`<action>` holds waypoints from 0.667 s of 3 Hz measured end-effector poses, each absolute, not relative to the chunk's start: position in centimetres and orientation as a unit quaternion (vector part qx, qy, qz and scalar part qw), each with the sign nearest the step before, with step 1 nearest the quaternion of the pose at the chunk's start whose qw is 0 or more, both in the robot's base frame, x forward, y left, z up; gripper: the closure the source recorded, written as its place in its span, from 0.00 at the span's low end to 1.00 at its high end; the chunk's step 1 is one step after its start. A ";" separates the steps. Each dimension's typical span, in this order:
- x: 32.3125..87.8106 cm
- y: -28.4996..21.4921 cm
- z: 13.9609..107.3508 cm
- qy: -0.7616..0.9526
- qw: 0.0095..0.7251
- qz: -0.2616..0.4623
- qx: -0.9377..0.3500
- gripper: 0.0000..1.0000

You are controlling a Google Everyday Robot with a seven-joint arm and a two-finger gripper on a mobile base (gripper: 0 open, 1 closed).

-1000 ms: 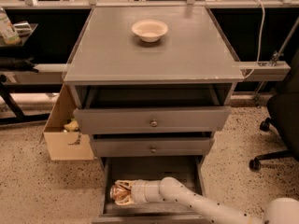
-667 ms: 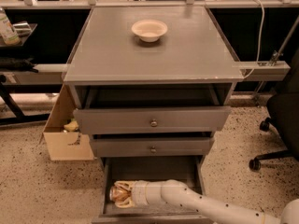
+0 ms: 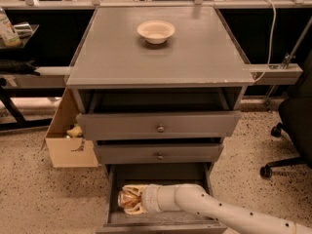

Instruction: Pick orange can from bottom drawer and place on counter

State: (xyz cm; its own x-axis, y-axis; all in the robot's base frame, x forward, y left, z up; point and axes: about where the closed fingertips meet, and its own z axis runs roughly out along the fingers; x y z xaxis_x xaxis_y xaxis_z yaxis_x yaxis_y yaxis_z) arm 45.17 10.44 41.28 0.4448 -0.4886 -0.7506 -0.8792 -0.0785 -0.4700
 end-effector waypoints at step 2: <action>46.2 4.6 51.8 0.438 0.510 0.222 -0.706 1.00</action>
Offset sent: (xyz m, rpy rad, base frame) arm 0.0116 -0.1120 0.1899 0.1314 -0.1069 0.1343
